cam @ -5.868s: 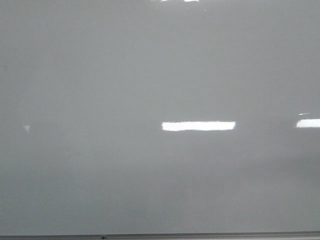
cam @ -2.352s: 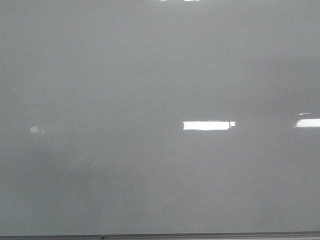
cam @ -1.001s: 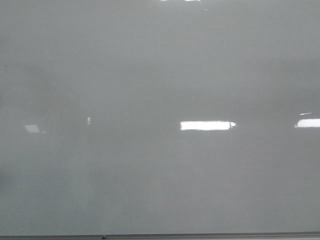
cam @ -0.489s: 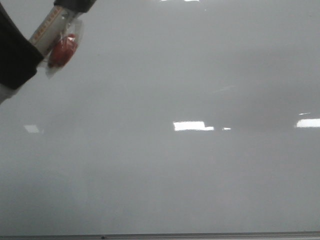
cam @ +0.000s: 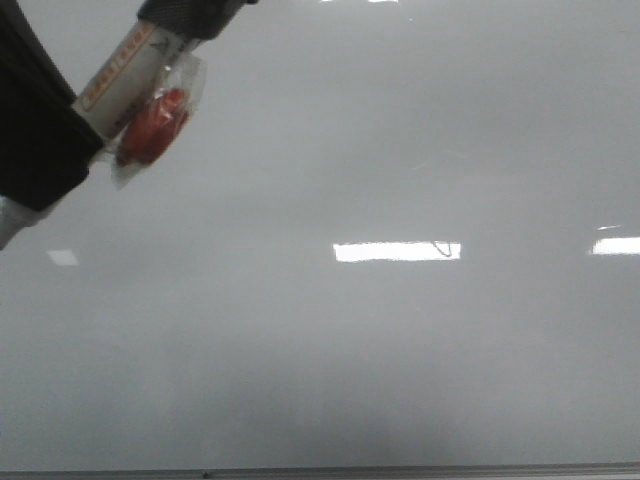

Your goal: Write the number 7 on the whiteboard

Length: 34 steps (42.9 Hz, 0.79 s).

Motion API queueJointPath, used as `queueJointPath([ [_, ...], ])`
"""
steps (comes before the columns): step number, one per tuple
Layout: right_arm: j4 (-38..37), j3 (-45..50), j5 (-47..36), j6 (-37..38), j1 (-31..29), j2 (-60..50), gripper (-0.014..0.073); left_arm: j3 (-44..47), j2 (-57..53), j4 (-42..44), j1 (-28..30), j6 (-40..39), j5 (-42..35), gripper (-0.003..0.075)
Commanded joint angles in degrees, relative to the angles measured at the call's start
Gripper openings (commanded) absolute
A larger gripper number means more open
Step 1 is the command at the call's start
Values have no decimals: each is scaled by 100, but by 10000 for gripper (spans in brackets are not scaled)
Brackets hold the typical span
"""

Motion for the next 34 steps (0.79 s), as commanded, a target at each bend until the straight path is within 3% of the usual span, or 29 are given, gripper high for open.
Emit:
queueJointPath([
  [1, 374, -559, -99, -193, 308, 419, 526, -191, -102, -145, -39, 15, -318, 27],
  [14, 374, -1218, -69, -355, 883, 1426, 526, -191, -102, -145, -39, 15, -455, 27],
  [23, 379, -1324, -93, -359, 970, 1674, 521, -191, -102, -145, -39, 15, -512, 27],
  [34, 384, -1324, -81, -359, 970, 1752, 274, -191, -102, -156, -39, 15, -664, 27],
])
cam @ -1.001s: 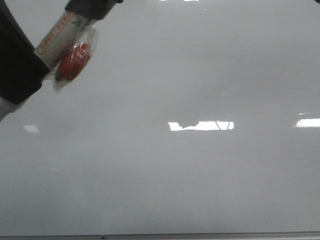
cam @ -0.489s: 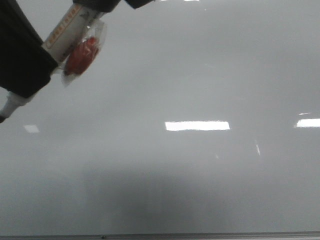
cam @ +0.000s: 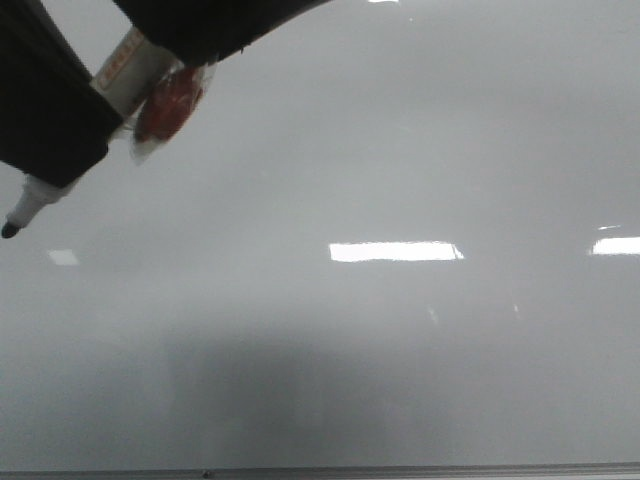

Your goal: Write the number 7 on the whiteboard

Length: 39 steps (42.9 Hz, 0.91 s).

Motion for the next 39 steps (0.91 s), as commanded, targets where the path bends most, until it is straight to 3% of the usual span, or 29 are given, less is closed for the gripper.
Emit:
queueJointPath([
  [1, 327, -190, -81, -85, 13, -103, 261, -191, -102, -156, -39, -15, -400, 27],
  [6, 327, -190, -86, -85, 13, -89, 193, -191, -102, -169, -39, -15, -405, 27],
  [14, 288, -190, 165, -85, -5, -89, -61, -191, -102, -144, -26, -28, -415, 34],
  [16, 247, -190, 216, -78, -5, -89, -64, -191, -102, -144, -26, -88, -459, 50],
  [19, 123, -190, 211, -78, -5, -97, -60, -191, -102, -132, -26, -191, -549, 130],
  [26, -77, -190, 81, -78, -48, -103, -60, -191, -141, -132, -26, -351, -951, 467],
  [28, -172, -181, 55, -78, -110, -117, -60, -168, -191, -132, -26, -351, -1013, 513],
  [31, -305, -153, -28, 33, -318, -164, -60, -74, -356, -85, -26, -351, -1054, 500],
  [39, -252, 331, -771, 126, -1162, -628, -60, 609, -1423, -87, -26, -351, -1142, 296],
])
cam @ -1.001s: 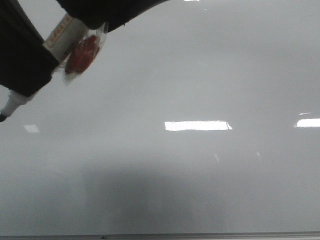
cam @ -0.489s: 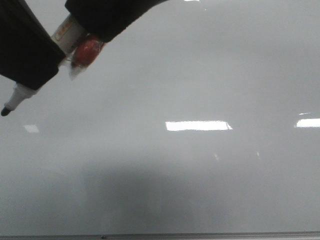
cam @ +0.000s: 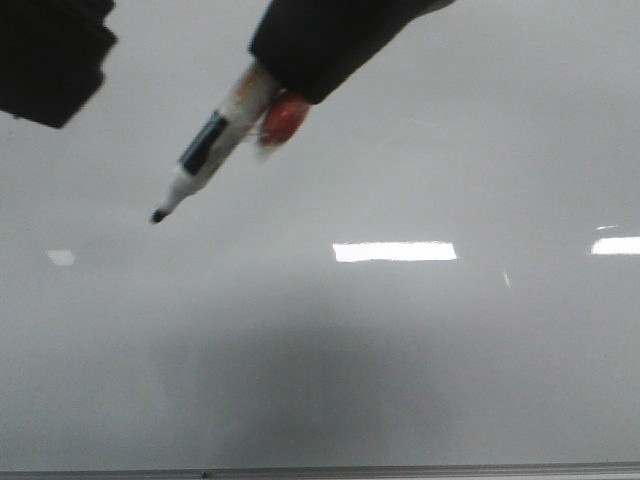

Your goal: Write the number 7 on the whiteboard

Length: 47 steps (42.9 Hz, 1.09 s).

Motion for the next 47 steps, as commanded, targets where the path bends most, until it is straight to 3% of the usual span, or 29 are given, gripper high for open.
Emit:
queueJointPath([
  [1, 334, 248, -719, 27, -415, -530, -60, 286, -712, -114, -26, -77, -436, 273],
  [5, 689, 837, -1545, 21, -681, -935, -60, 818, -1671, -213, -26, -132, -733, 173],
  [13, 1390, 1679, -2966, 21, -679, -1426, -60, 1613, -3294, -213, -26, -966, -840, -15],
  [21, 1613, 1521, -2952, 16, -673, -1209, -60, 1839, -4204, -213, -26, -1136, -852, -20],
  [28, 1863, 636, -2615, 10, -646, -262, -60, 1839, -4278, -213, -26, -1136, -915, -20],
  [38, 1999, -861, -2398, -187, -136, 1256, -60, 1839, -4278, -213, -26, -1136, -915, -20],
  [47, 2186, -1300, -2663, -187, -23, 1799, -60, 1839, -4278, -213, -26, -1136, -905, -20],
])
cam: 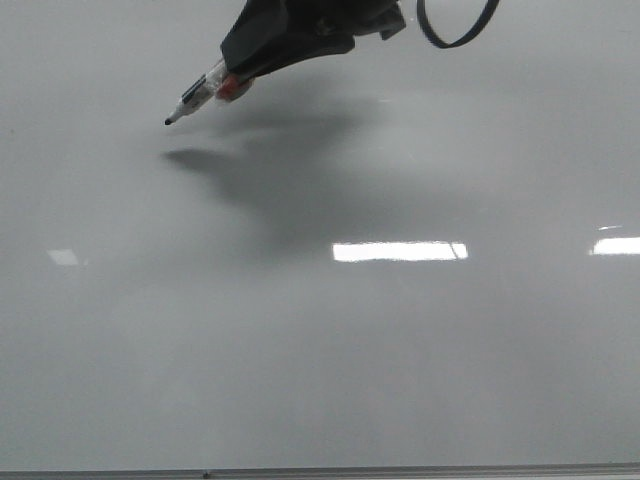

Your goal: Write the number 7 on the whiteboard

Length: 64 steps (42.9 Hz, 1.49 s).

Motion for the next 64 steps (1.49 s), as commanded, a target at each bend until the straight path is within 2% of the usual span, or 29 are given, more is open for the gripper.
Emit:
queueJointPath([
  [1, 298, -249, -306, -89, 5, -163, -60, -156, 63, -153, -26, -64, -468, -20],
  [8, 274, -249, -527, -89, -157, -163, -60, -156, 63, -153, -26, -64, -468, -20],
  [15, 221, -189, -168, -89, -576, -314, -60, -156, 63, -153, -26, -64, -468, -20],
  [23, 94, 277, -118, -89, -1216, -768, -60, -156, 63, -153, -26, -64, -460, -20],
  [29, -83, 528, 8, -89, -1371, -853, -60, -156, 63, -153, -26, -64, -460, -20],
  [44, -126, 1515, -476, -289, -701, -243, -60, -156, 63, -153, -26, -64, -460, -20],
  [48, -77, 1508, -109, -416, -594, -190, -60, -156, 63, -153, -26, -64, -460, -20],
  [52, 154, 1497, 585, -1082, -459, -499, -60, -156, 63, -153, -26, -64, -460, -20],
  [56, 212, 1497, 1130, -1384, -310, -939, -60, -156, 63, -153, -26, -64, -472, -20],
  [60, -27, 1497, 1221, -1601, -123, -1399, -60, -156, 77, -167, -26, -64, -552, -20],
  [64, -614, 1497, 1155, -1698, 221, -1785, -60, -156, 302, -146, -26, -156, -552, -18],
])
